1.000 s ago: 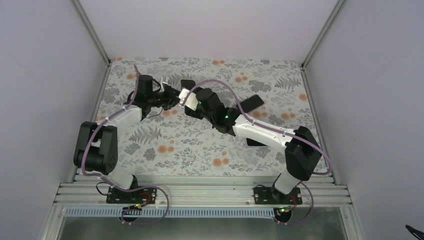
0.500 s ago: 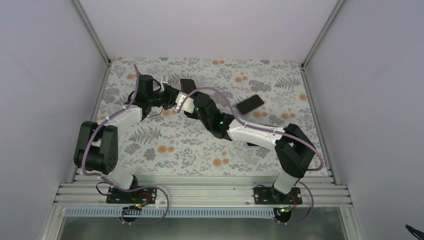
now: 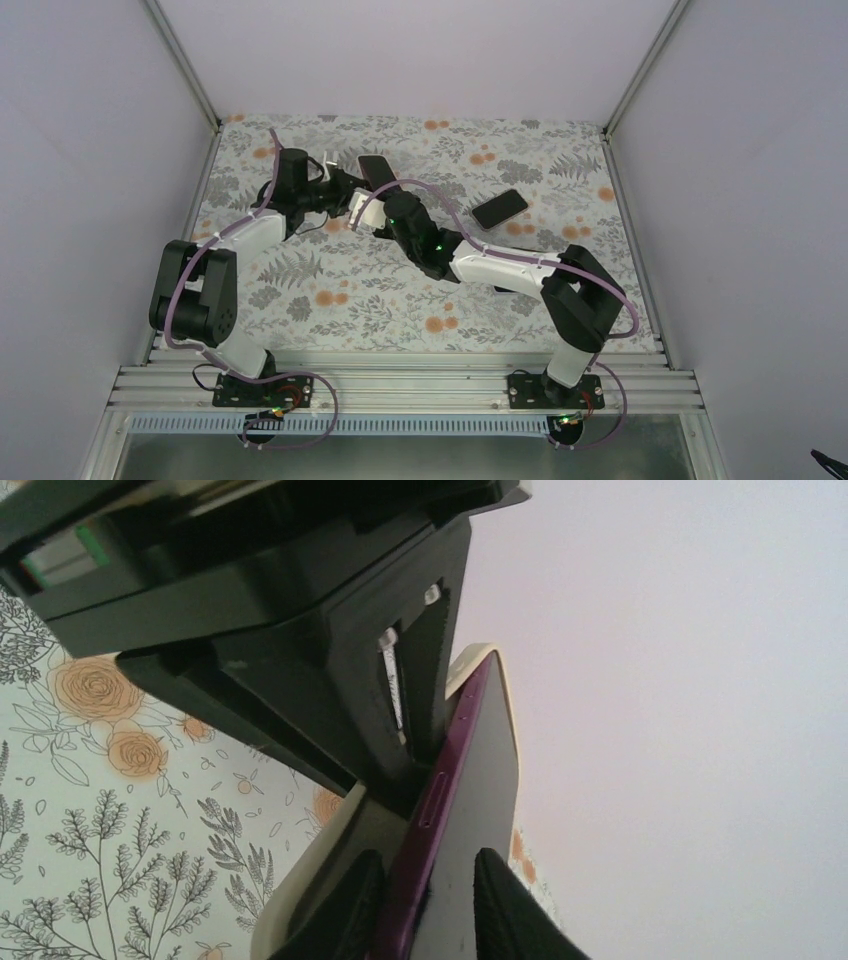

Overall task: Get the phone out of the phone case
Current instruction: Remove the phone case from the phone.

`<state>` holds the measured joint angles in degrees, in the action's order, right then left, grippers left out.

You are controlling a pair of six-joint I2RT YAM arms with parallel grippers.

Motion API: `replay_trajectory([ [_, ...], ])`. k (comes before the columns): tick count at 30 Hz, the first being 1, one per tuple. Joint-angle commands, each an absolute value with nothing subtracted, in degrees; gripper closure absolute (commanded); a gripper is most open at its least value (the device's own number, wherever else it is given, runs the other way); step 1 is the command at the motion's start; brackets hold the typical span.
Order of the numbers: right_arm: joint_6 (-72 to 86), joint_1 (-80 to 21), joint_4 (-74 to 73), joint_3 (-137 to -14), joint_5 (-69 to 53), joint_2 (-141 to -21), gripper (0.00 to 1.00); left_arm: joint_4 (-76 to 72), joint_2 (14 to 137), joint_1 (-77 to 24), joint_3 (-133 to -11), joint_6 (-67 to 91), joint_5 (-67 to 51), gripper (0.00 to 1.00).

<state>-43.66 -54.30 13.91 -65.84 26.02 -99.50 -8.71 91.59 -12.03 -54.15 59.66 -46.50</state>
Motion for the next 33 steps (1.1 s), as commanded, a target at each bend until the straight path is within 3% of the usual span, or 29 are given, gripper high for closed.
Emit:
replay_trajectory([
  [1, -43.06, -51.82, 16.91, -66.04, 31.66, -99.07, 0.85, -8.88, 90.88, -12.41, -55.20, 58.18, -48.99, 0.98],
  [4, -38.46, -51.41, 11.82, -68.30, 29.39, -98.27, 0.96, -7.09, 90.89, -12.30, -55.53, 56.39, -47.59, 0.98],
  [18, -27.81, -50.36, 0.72, -71.61, 20.55, -91.23, 0.96, 2.62, 91.63, -8.72, -57.86, 48.29, -38.43, 0.98],
  [33, -28.66, -46.68, 2.08, -72.97, 20.81, -89.12, 0.96, 7.57, 91.13, -7.74, -57.96, 40.70, -33.72, 0.98],
])
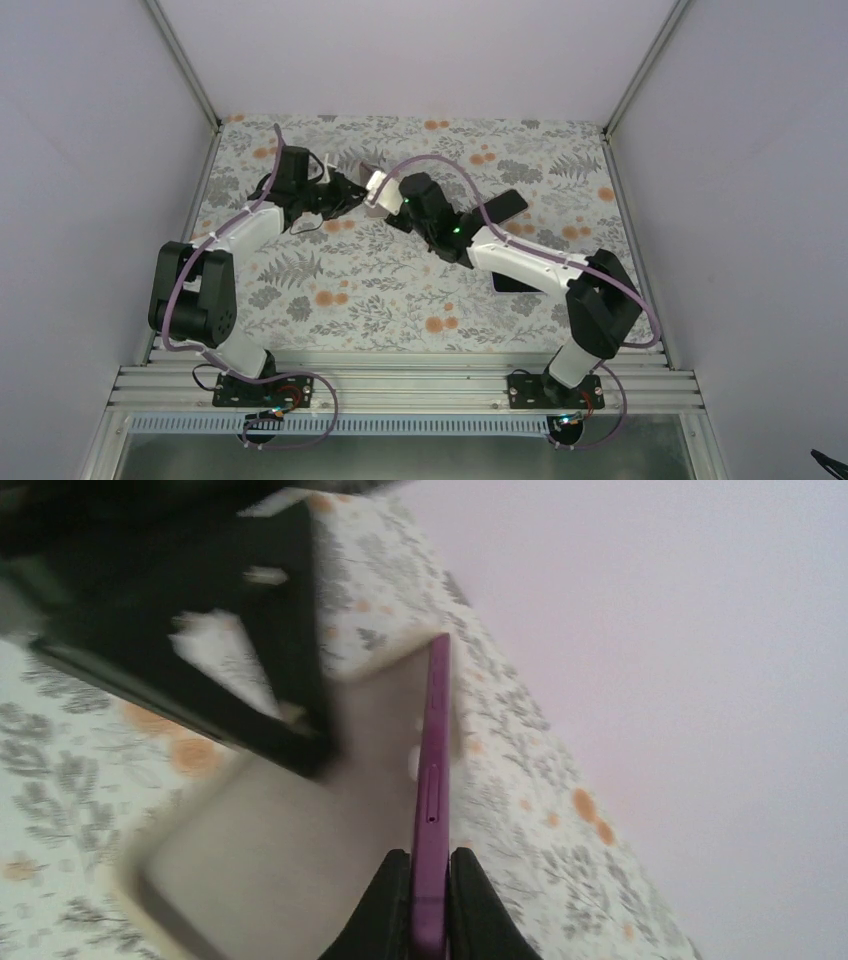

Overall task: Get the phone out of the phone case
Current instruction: Remove the phone case from the phone, then place the phone case at the center of the board.

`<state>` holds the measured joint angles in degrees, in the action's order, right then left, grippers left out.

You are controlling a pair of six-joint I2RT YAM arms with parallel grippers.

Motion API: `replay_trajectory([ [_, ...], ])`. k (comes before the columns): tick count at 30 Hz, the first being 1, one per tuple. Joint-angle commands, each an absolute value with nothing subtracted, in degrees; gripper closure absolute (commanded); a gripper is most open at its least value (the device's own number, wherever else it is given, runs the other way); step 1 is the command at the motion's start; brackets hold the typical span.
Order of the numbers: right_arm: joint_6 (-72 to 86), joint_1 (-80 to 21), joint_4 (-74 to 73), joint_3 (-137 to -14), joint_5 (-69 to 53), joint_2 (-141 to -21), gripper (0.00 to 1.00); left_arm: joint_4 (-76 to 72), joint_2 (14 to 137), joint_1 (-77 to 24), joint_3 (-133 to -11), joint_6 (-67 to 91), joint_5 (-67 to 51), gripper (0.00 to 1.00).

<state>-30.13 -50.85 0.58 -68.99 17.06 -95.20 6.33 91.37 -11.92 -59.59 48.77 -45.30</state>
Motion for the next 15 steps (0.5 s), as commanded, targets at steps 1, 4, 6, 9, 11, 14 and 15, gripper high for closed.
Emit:
replay_trajectory([
  [1, -28.51, -46.36, 1.96, -73.36, 20.54, -89.12, 0.96, 7.82, 91.11, -7.76, -58.10, 40.29, -33.64, 0.98],
  [4, -28.14, -45.53, 1.50, -74.16, 19.90, -88.91, 0.96, 7.98, 90.71, -7.77, -57.87, 39.68, -33.20, 0.98],
  [6, -27.77, -44.98, 1.22, -74.58, 19.38, -88.67, 0.96, 8.03, 90.45, -7.73, -57.59, 39.20, -32.61, 0.98],
  [9, -26.73, -44.38, 0.31, -74.62, 18.26, -88.15, 0.96, 8.02, 90.11, -7.68, -57.56, 38.33, -31.85, 0.98],
  [11, -25.75, -43.99, -0.48, -74.46, 17.23, -87.71, 0.96, 8.08, 89.98, -7.49, -57.69, 37.72, -31.58, 0.98],
  [14, -24.77, -43.54, -1.48, -74.01, 16.01, -87.09, 0.96, 8.04, 90.09, -6.92, -57.90, 36.82, -31.49, 0.98],
  [15, -24.64, -43.51, -1.57, -73.86, 15.77, -86.89, 0.96, 8.08, 90.15, -6.79, -57.98, 36.72, -31.58, 0.98],
])
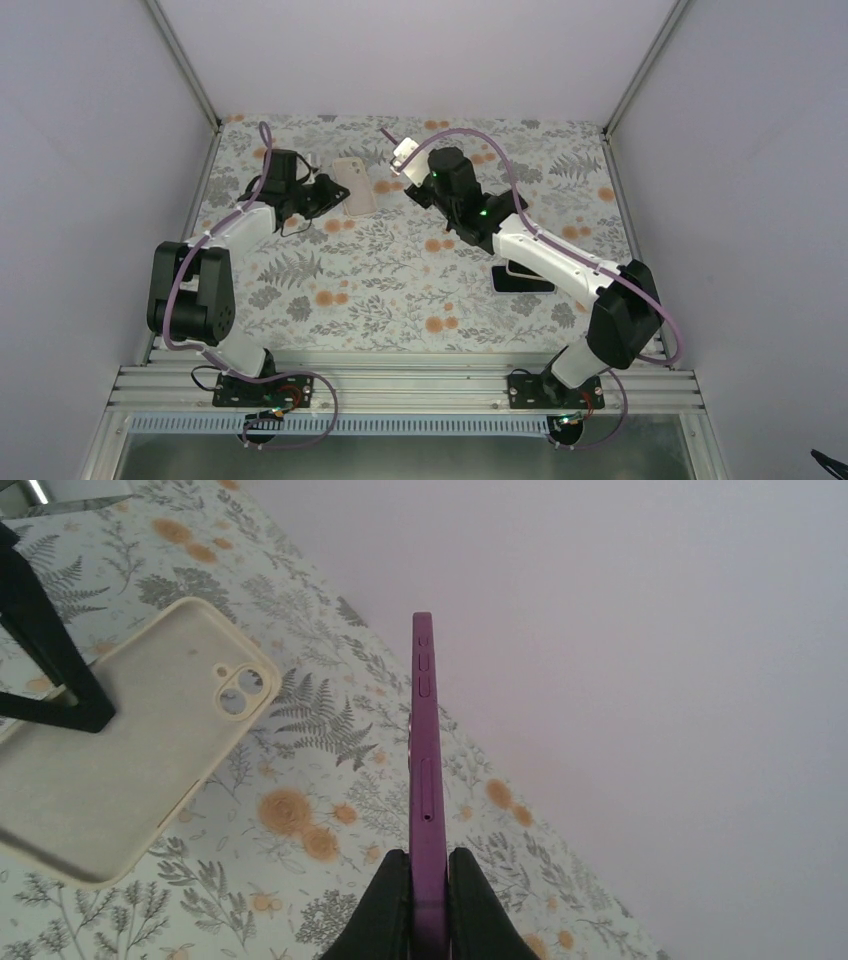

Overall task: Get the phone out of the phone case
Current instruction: Place the phone case at the center of the board.

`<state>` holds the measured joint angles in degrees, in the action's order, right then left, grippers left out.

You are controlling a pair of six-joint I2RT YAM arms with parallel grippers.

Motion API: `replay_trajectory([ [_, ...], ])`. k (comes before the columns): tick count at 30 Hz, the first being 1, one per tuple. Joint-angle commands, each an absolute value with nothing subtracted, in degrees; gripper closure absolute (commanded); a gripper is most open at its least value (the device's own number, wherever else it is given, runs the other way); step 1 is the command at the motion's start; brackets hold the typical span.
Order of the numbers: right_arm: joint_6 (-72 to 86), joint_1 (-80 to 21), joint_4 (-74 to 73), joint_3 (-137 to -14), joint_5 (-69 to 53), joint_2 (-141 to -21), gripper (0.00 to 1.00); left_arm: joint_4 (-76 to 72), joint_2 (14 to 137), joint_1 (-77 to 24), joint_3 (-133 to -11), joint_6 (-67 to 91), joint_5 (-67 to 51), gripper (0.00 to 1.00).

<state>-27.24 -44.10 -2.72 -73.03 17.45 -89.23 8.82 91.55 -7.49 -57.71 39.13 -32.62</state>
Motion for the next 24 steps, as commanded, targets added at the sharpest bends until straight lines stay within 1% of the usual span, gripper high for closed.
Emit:
replay_trajectory([
  [1, -24.54, -43.43, -1.62, -73.65, 15.52, -86.66, 0.96, 7.98, 90.22, -6.66, -57.88, 36.66, -31.89, 0.98],
  [10, -23.39, -43.33, -2.93, -73.87, 13.63, -86.06, 0.96, 7.52, 89.57, -6.23, -57.18, 33.68, -33.51, 0.98],
  [15, -22.67, -43.33, -3.62, -73.91, 12.69, -85.64, 0.96, 10.68, 92.11, -3.50, -60.70, 23.06, -37.86, 0.97],
  [18, -22.01, -43.33, -4.11, -73.82, 11.88, -85.54, 0.96, 15.49, 94.79, -2.81, -64.24, 16.70, -37.99, 0.98],
  [24, -21.57, -43.35, -4.73, -73.87, 10.43, -85.78, 0.96, 19.36, 100.16, 1.44, -67.51, 12.42, -37.83, 0.98],
])
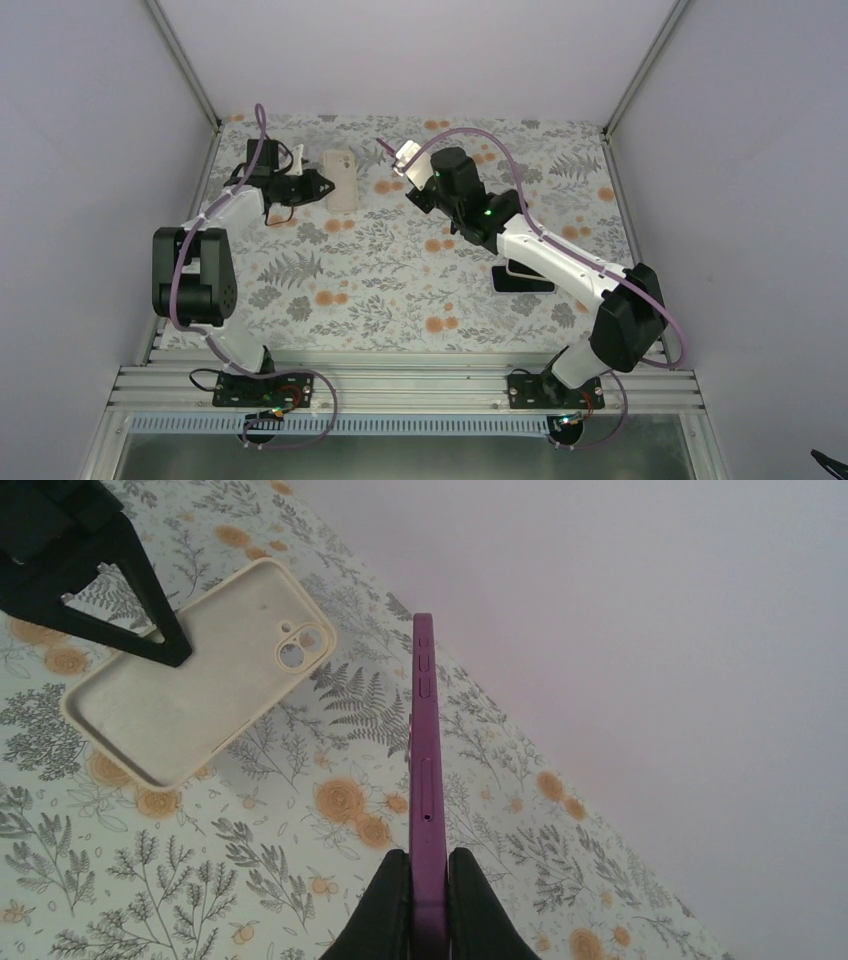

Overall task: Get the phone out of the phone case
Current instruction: Place the phone case at the center of the board.

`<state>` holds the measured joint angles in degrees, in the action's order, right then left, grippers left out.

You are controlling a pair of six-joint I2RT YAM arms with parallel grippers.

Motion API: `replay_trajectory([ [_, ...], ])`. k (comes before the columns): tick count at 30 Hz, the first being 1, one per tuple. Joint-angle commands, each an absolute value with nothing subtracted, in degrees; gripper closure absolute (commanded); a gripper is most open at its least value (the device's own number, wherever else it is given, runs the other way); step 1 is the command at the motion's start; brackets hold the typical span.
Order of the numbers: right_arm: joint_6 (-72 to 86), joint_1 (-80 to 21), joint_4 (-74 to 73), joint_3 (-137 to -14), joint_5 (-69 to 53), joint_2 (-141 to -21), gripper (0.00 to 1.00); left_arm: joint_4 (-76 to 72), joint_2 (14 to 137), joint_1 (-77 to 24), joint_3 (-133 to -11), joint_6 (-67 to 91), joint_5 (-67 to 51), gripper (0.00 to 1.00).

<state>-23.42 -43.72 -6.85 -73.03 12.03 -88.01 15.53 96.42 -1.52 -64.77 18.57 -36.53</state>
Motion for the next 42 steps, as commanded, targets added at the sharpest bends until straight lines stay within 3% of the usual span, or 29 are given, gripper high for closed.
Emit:
replay_trajectory([
  [1, -21.46, -43.33, -4.87, -73.95, 10.12, -85.91, 0.96, 19.32, 101.83, 2.47, -68.06, 12.58, -38.92, 0.98],
  [19, -21.86, -43.32, -6.15, -73.47, 8.05, -86.34, 0.96, 28.14, 121.71, 7.25, -86.03, 4.34, -40.47, 0.98],
  [36, -20.83, -43.37, -6.87, -74.79, 6.68, -87.89, 0.96, 35.65, 130.61, 7.56, -94.59, 0.83, -26.48, 0.97],
  [42, -21.11, -43.40, -6.99, -75.25, 6.42, -87.72, 0.96, 35.73, 130.58, 7.43, -94.22, 1.30, -22.12, 0.76],
])
